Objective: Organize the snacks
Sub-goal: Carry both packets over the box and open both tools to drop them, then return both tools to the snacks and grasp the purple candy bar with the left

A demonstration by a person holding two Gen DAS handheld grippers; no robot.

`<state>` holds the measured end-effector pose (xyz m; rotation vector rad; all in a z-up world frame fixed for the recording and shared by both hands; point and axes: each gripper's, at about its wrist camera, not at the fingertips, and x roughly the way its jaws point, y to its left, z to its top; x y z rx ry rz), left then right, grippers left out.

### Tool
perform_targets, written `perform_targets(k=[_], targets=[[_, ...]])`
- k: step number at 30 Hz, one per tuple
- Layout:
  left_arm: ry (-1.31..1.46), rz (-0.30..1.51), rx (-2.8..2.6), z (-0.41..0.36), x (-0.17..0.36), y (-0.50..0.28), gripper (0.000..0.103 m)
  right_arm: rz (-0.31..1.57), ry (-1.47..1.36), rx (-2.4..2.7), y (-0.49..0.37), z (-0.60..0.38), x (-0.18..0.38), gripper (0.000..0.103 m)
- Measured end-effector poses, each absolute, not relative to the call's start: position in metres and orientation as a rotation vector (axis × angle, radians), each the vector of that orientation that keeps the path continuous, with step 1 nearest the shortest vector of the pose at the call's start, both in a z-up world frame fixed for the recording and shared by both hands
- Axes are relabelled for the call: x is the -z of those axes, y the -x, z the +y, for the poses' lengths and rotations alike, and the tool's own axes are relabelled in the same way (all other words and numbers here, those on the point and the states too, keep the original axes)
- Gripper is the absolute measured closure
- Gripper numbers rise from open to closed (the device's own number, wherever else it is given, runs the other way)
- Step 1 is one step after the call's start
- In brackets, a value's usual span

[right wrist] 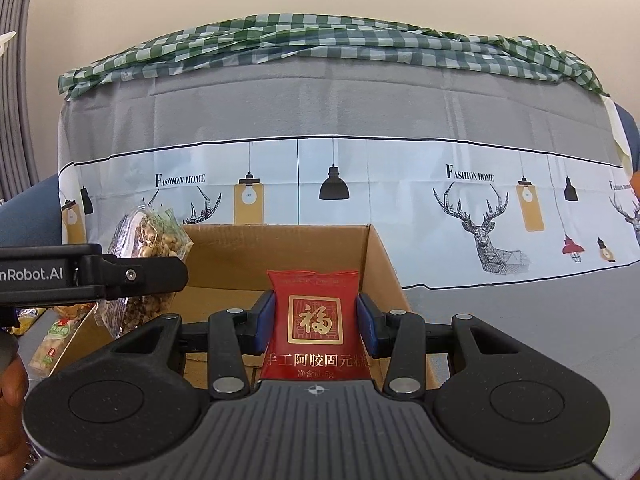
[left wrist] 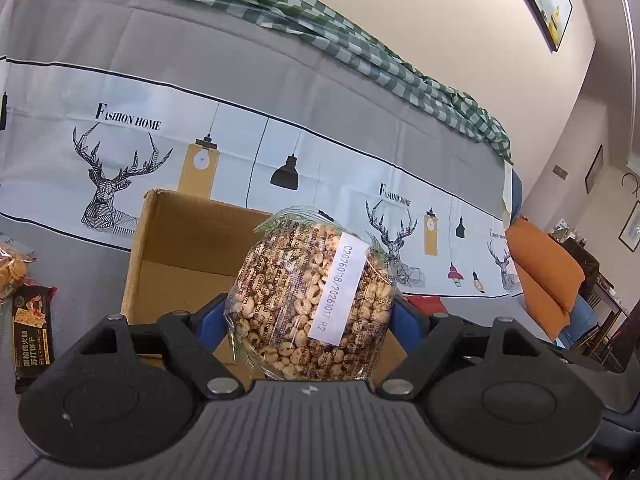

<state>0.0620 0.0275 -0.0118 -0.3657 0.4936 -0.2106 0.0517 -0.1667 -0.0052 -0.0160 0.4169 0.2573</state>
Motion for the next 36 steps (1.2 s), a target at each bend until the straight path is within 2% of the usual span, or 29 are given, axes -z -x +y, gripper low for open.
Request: perform_targets(k=[8, 11, 12, 23, 26, 31, 36], targets=[[0.375, 0.497, 0.229, 0.026, 0.012, -0.062, 0.017, 0.418, 0.015, -0.257, -0.052, -0.167, 0.005, 0.058], [0.363, 0.508, 0.245, 0.023, 0.012, -0.064, 0.014, 0.421, 0.016, -0.253, -0.052, -0.166, 0.006, 0.053], [0.354, 0.505, 0.24, 0.022, 0.012, -0.063, 0.014, 0.419, 0.017, -0.248, -0.052, -0.165, 0.005, 0.049], [0.347, 0.491, 0.212, 0.024, 0.013, -0.062, 0.015, 0.429, -0.001, -0.226, -0.054, -0.163, 0.006, 0.045], [0.331, 0.465, 0.22, 0.023, 0.011, -0.058, 0.02, 0.433, -0.007, -0.225, -0.054, -0.161, 0.006, 0.045], [0.324, 0.459, 0.216, 0.03, 0.01, -0.053, 0.034, 0.422, -0.005, -0.223, -0.052, -0.154, 0.005, 0.045], [0.374, 0.48, 0.184, 0.049, 0.012, -0.045, 0.059, 0.416, -0.048, -0.223, -0.048, -0.146, 0.003, 0.045]])
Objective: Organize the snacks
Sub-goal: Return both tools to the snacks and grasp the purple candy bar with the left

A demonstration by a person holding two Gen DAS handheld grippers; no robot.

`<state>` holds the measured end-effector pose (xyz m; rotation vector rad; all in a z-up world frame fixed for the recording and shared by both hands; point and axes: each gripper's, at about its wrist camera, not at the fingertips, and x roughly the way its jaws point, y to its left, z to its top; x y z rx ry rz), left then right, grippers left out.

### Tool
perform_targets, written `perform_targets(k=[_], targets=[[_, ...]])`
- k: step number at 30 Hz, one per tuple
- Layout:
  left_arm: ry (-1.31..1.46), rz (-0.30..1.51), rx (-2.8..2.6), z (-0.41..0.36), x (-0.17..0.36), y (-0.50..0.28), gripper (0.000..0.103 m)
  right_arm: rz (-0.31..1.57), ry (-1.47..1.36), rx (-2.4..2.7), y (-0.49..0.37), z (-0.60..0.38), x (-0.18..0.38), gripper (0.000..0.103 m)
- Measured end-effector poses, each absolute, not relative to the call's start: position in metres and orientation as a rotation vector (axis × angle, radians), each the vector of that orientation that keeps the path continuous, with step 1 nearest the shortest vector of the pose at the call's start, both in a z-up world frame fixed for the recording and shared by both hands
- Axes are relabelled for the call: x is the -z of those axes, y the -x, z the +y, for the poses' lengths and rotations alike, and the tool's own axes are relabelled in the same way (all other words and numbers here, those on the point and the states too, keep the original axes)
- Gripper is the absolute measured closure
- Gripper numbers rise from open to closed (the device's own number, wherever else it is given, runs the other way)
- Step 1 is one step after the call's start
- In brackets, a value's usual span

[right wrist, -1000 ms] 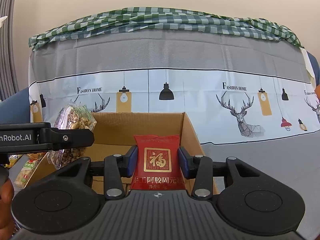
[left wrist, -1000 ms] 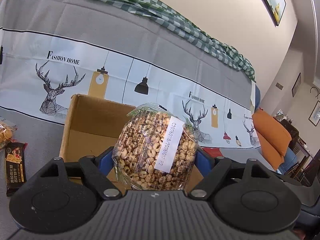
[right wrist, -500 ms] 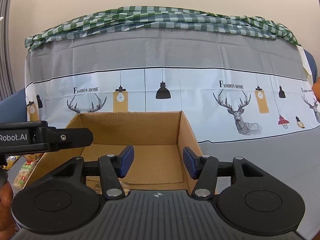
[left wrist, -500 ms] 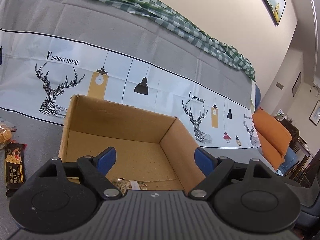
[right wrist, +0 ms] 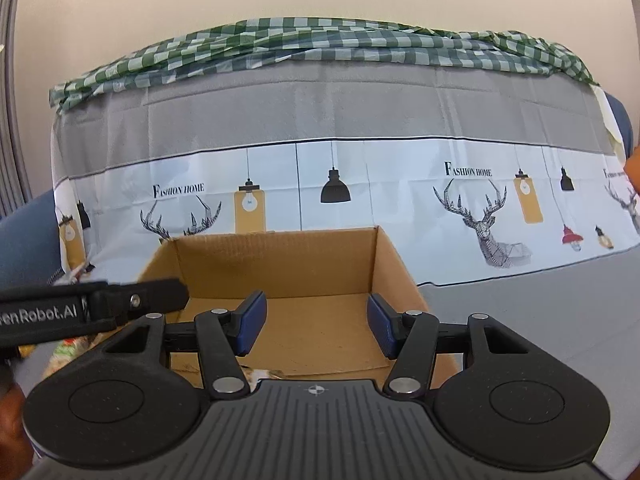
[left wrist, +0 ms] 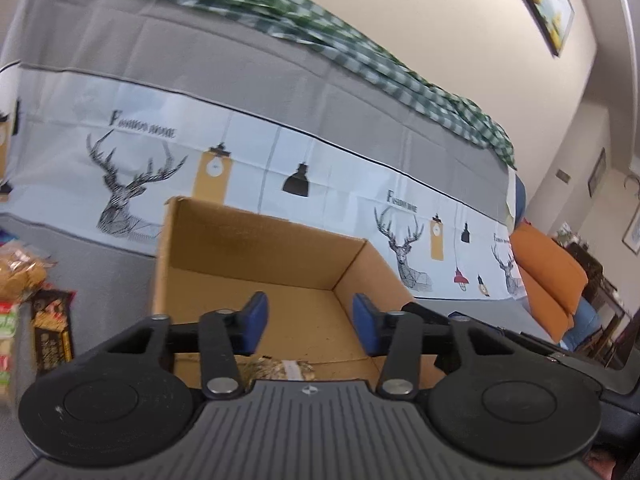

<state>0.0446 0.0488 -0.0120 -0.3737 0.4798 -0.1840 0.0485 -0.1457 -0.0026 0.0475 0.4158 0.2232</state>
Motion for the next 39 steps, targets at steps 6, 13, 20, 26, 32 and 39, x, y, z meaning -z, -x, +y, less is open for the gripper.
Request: perform_targets(k=[6, 13, 20, 26, 32, 39], targets=[[0.394, 0.448, 0.166, 0.075, -0.007, -0.018, 0.063, 0.402, -0.144, -0.231, -0.038, -0.129, -0.003, 0.045], [0.349, 0.386, 0.046, 0.125, -0.015, 0.026, 0.065, 0.362, -0.252, -0.294, -0.012, -0.105, -0.016, 0.062], [0.439, 0.37, -0.054, 0.169, -0.016, 0.044, 0.066, 0.345, -0.293, -0.39, 0.012, -0.072, -0.014, 0.068], [0.463, 0.414, -0.168, 0.212, 0.001, 0.053, 0.066, 0.388, -0.28, -0.446, 0.019, -0.031, -0.002, 0.068], [0.447, 0.482, -0.366, 0.256, 0.036, 0.059, 0.066, 0.416, -0.201, -0.515, 0.024, 0.014, 0.012, 0.067], [0.281, 0.595, -0.501, 0.252, 0.059, 0.038, 0.063, 0.426, -0.073, -0.545, 0.016, 0.064, 0.028, 0.067]])
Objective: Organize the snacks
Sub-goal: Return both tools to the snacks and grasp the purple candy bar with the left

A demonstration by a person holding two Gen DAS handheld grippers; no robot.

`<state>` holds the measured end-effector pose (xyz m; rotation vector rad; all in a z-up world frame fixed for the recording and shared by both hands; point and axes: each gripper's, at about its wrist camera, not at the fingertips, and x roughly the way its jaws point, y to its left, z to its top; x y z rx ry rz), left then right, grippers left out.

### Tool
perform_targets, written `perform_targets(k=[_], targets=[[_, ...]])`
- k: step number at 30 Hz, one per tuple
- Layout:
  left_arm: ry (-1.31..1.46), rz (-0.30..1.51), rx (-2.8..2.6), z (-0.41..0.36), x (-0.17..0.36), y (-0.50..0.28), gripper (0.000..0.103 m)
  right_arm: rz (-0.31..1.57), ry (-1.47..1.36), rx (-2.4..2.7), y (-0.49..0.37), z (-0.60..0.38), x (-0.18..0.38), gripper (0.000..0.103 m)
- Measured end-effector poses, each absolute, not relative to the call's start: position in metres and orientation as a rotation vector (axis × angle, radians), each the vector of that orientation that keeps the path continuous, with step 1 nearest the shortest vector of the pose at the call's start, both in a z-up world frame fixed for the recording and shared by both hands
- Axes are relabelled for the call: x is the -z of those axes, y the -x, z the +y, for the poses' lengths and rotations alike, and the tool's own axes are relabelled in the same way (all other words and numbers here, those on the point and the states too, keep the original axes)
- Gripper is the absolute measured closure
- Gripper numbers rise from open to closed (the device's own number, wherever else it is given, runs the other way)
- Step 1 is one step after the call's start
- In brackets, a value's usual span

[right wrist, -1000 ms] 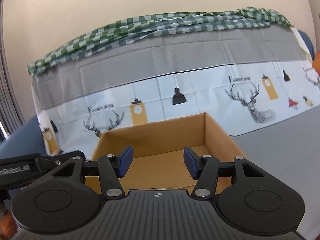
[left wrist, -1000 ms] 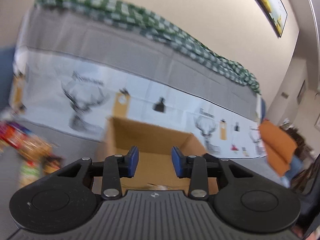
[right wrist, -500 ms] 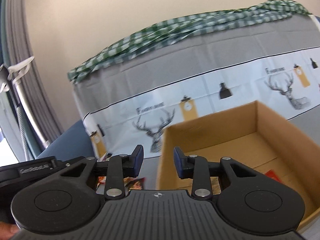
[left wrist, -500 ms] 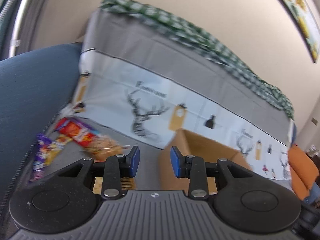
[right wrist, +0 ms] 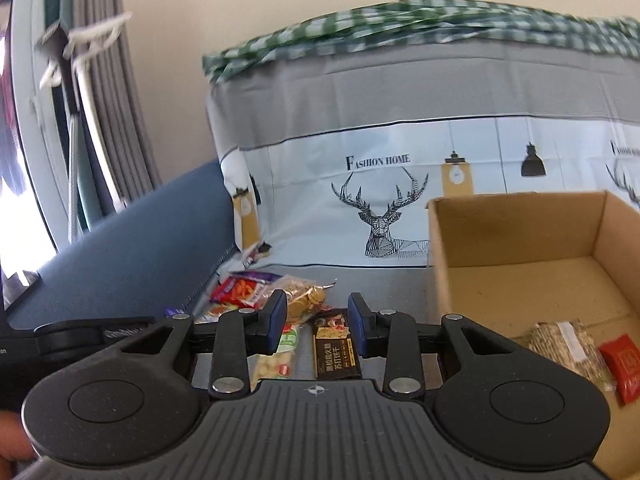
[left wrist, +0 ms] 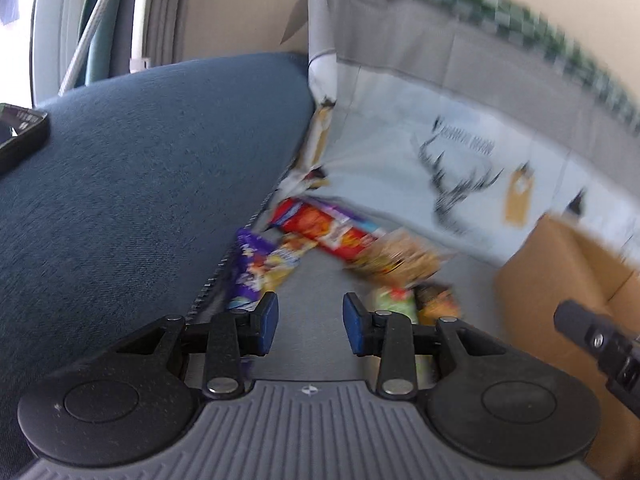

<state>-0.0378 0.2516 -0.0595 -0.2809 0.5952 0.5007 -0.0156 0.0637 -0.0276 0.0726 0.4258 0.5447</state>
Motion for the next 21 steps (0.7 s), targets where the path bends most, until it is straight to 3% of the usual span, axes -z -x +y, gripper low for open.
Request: perform_targets(k=[6, 12, 19, 21], targets=[[0.155, 0.681, -0.614, 0.25, 0.081, 0.017, 0.053, 0.466, 0.045, -0.508, 0.002, 0.102, 0.053, 0.066], [0.141, 0.747, -0.661, 0.262, 0.097, 0.007, 0.051, 0.543, 0.073, -0.434, -0.031, 0.121, 0.08, 0.056], [0.141, 0.801, -0.658, 0.271, 0.112, -0.003, 0.051, 0.669, 0.116, -0.367, -0.074, 0.139, 0.117, 0.043], [0.148, 0.804, -0.659, 0.273, 0.115, -0.005, 0.059, 0.703, 0.099, -0.379, -0.082, 0.14, 0.124, 0.04]])
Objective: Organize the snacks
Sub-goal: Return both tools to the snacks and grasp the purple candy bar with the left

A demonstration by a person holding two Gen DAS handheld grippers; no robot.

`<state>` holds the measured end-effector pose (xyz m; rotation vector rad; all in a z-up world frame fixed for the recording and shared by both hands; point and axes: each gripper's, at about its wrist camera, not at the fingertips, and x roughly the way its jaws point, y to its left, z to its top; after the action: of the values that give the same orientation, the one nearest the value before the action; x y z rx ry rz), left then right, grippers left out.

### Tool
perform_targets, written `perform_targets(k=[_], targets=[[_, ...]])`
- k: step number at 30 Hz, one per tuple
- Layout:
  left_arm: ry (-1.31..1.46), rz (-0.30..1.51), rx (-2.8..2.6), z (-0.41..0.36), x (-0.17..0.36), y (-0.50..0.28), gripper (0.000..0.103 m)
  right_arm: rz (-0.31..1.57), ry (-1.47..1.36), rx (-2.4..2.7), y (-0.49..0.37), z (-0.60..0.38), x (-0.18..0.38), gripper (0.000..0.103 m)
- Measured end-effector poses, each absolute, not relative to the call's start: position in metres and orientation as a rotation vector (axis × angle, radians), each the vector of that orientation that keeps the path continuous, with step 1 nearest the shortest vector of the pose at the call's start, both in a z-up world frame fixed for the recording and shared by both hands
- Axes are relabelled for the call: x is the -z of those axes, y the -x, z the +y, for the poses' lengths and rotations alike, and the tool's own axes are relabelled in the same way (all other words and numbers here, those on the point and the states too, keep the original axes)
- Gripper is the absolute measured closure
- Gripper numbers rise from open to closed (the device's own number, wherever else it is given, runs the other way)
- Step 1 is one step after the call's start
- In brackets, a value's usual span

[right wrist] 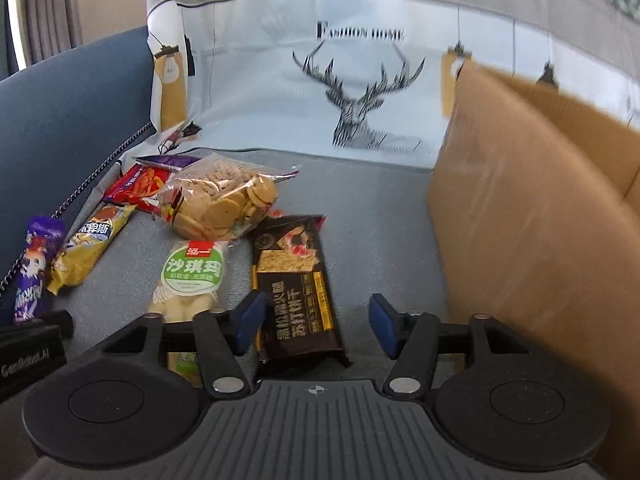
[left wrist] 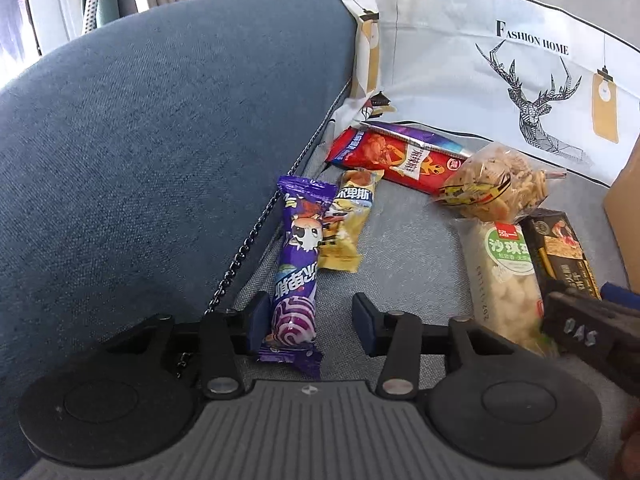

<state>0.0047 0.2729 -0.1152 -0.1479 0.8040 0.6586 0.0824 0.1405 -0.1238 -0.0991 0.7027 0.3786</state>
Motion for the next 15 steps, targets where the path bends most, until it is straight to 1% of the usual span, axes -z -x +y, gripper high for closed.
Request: perform_targets(k=[1, 2, 3, 4, 5, 6, 11, 15], targets=[[0.152, 0.807, -0.663, 0.274, 0.116, -0.005, 0.062, 0.717, 0.112, -0.382, -0.085, 0.144, 0.127, 0.04], [0.158, 0.809, -0.666, 0.276, 0.116, -0.005, 0.072, 0.729, 0.122, -0.385, -0.088, 0.146, 0.13, 0.04], [0.167, 0.809, -0.669, 0.278, 0.116, -0.004, 0.077, 0.725, 0.113, -0.39, -0.088, 0.145, 0.132, 0.042], [0.184, 0.805, -0.666, 0.28, 0.116, -0.002, 0.077, 0.728, 0.104, -0.403, -0.089, 0.144, 0.132, 0.054], [0.199, 0.799, -0.658, 0.281, 0.115, -0.001, 0.077, 0.73, 0.104, -0.425, -0.089, 0.144, 0.131, 0.059], [0.209, 0.794, -0.65, 0.282, 0.114, 0.001, 0.077, 0.728, 0.109, -0.436, -0.089, 0.143, 0.129, 0.062], [0.302, 0.728, -0.576, 0.281, 0.102, 0.017, 0.077, 0.725, 0.088, -0.487, -0.077, 0.132, 0.117, 0.062], [0.354, 0.68, -0.442, 0.276, 0.089, 0.032, 0.077, 0.674, 0.099, -0.555, -0.044, 0.118, 0.098, 0.062]])
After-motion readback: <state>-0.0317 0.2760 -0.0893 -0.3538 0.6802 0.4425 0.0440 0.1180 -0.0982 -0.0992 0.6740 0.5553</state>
